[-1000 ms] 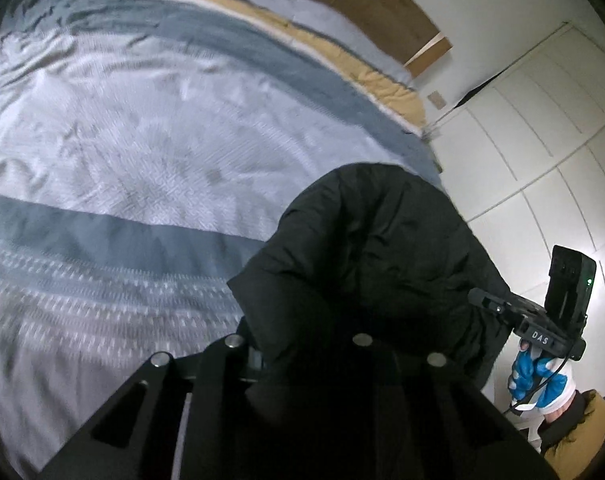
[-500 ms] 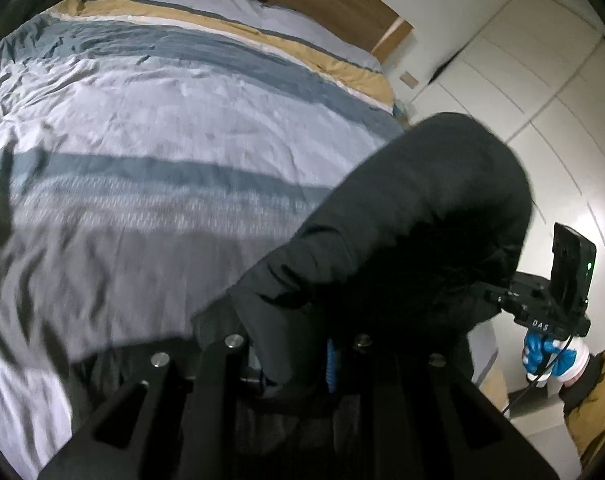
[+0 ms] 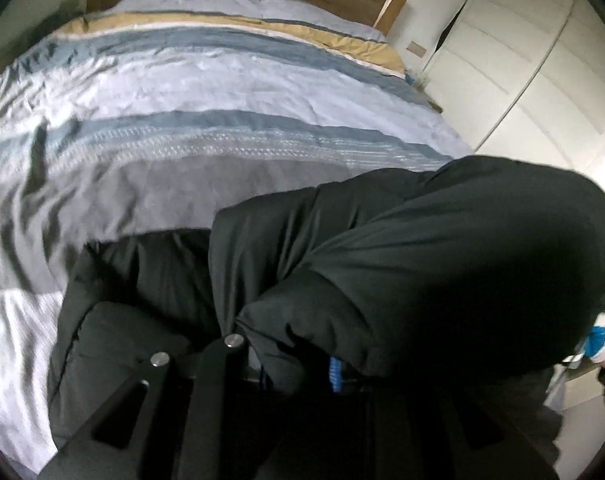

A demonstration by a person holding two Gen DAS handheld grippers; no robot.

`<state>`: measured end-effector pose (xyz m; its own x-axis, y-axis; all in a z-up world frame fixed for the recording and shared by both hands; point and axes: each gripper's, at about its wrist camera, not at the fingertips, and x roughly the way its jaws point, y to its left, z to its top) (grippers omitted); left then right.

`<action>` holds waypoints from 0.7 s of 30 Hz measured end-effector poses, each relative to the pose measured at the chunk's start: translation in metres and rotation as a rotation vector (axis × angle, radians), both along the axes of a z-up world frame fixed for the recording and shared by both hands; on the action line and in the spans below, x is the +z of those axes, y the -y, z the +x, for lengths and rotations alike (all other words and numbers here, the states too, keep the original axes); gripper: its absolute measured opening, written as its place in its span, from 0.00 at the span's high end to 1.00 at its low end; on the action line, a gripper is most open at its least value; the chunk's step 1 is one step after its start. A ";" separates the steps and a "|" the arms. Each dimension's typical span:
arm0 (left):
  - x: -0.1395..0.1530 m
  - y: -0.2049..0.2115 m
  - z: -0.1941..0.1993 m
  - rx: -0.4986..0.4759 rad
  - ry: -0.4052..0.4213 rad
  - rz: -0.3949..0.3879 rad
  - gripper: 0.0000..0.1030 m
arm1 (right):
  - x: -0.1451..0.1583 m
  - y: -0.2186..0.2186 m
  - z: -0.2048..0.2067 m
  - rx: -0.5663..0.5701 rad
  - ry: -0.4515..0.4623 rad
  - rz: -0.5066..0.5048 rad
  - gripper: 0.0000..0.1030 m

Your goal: Fold large clothes

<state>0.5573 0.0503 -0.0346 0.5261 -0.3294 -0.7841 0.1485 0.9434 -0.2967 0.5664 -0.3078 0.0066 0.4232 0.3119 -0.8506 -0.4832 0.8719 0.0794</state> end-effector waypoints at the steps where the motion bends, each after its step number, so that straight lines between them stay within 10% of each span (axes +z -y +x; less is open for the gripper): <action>1: 0.000 0.002 0.004 0.007 0.006 0.013 0.79 | -0.002 -0.001 0.002 -0.003 0.010 -0.008 0.77; 10: -0.007 0.012 0.060 0.032 0.035 0.141 0.79 | -0.016 -0.001 0.043 -0.099 0.098 -0.048 0.77; 21: -0.008 0.009 0.029 -0.024 -0.007 0.123 0.76 | -0.023 0.005 0.017 -0.036 0.082 -0.022 0.71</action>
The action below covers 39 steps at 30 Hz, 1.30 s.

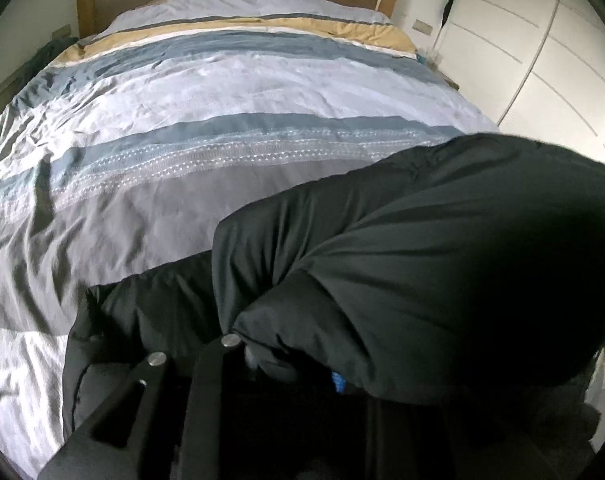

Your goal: Fold large clothes

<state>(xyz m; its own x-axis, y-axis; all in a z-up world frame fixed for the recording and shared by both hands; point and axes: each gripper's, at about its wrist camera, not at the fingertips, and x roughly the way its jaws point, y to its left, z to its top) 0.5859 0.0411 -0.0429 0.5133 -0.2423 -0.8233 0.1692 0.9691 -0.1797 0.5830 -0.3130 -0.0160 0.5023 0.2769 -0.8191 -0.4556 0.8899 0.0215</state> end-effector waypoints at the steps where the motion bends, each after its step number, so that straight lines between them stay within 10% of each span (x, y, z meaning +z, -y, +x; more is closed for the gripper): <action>1: 0.002 0.000 -0.003 -0.004 0.000 -0.007 0.75 | 0.002 0.002 -0.002 0.000 -0.005 0.011 0.67; 17: 0.057 -0.034 -0.088 -0.036 -0.037 -0.010 0.59 | 0.051 0.043 -0.068 0.100 -0.116 0.049 0.49; 25: 0.122 -0.041 -0.006 0.054 0.134 -0.219 0.59 | 0.106 0.035 -0.012 0.023 0.017 0.213 0.46; 31: 0.105 -0.017 0.062 0.041 0.073 -0.257 0.59 | 0.092 0.014 0.047 -0.017 0.011 0.278 0.46; 39: 0.054 0.031 0.012 -0.104 -0.002 -0.133 0.59 | 0.053 -0.025 0.018 0.159 -0.092 0.207 0.46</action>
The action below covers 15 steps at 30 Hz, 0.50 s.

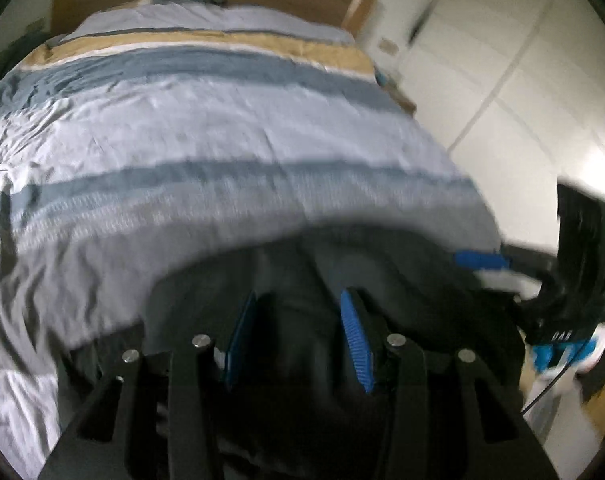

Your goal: Fold large clothes

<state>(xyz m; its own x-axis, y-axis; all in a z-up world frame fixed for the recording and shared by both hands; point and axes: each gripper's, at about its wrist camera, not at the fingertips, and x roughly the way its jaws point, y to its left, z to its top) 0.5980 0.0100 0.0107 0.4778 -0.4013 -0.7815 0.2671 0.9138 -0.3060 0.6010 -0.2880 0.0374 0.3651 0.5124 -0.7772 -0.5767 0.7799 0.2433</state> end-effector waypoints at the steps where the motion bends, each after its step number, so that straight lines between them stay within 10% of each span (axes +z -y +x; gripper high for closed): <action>1: -0.007 0.004 -0.009 -0.014 -0.010 0.016 0.59 | -0.008 -0.003 -0.011 0.032 -0.007 -0.032 0.46; 9: -0.071 0.025 -0.066 -0.034 -0.121 0.079 0.59 | -0.059 -0.003 -0.057 0.103 -0.108 -0.120 0.45; 15: -0.052 0.019 -0.073 -0.017 -0.087 0.062 0.59 | -0.065 0.000 -0.066 0.086 -0.110 -0.156 0.46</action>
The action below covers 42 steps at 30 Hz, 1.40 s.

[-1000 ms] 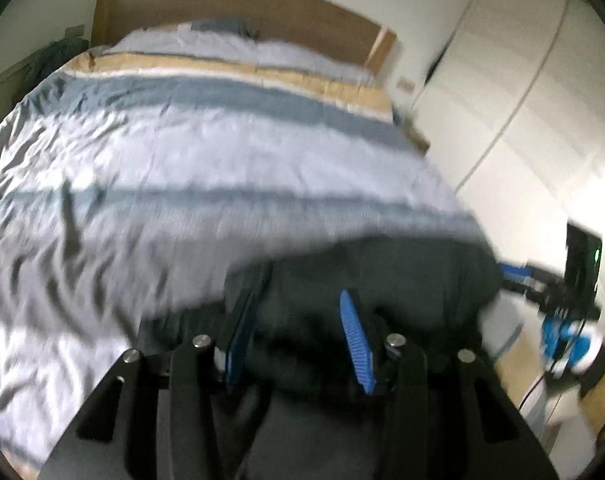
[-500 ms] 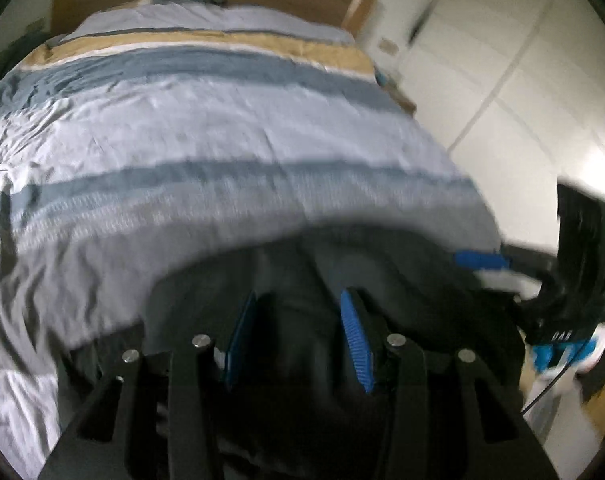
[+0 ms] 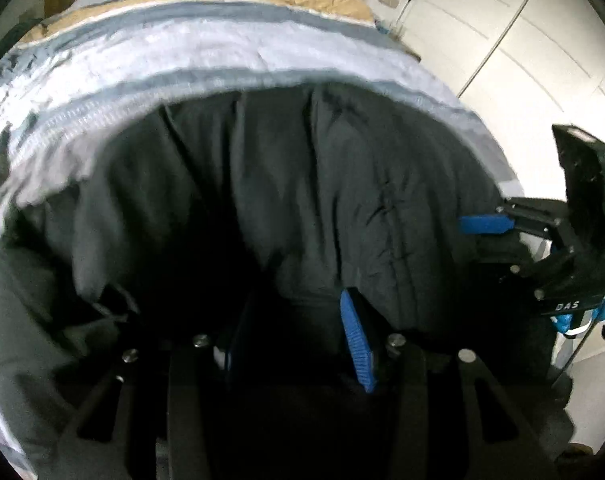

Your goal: Fold large clothes

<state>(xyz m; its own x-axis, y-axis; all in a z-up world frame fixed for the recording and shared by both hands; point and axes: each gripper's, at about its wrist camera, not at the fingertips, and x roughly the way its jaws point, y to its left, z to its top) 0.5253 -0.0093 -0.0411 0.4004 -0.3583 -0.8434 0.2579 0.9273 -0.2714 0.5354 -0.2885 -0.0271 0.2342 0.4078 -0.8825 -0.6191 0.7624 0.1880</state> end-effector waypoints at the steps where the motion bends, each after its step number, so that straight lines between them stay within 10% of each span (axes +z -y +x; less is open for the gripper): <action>1: 0.008 -0.002 0.000 -0.001 0.016 0.000 0.59 | 0.004 0.001 0.000 -0.001 0.006 0.001 0.46; 9: 0.069 -0.032 0.044 0.045 0.131 -0.022 0.59 | 0.062 0.019 0.025 -0.061 0.102 0.060 0.45; 17: 0.032 -0.015 0.108 0.075 0.083 -0.003 0.59 | 0.051 0.001 0.083 -0.144 0.155 0.053 0.43; 31: -0.017 0.027 0.010 -0.088 0.033 0.230 0.58 | -0.011 -0.026 0.008 -0.002 0.016 -0.049 0.40; 42: -0.025 0.022 0.028 -0.027 0.032 0.204 0.56 | -0.024 -0.027 0.024 -0.069 0.008 -0.076 0.41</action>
<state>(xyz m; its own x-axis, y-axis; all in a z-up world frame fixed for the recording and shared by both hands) 0.5533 -0.0316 -0.0658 0.4202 -0.1925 -0.8868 0.2892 0.9547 -0.0702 0.5589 -0.2610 -0.0509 0.2664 0.3225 -0.9083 -0.5654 0.8155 0.1237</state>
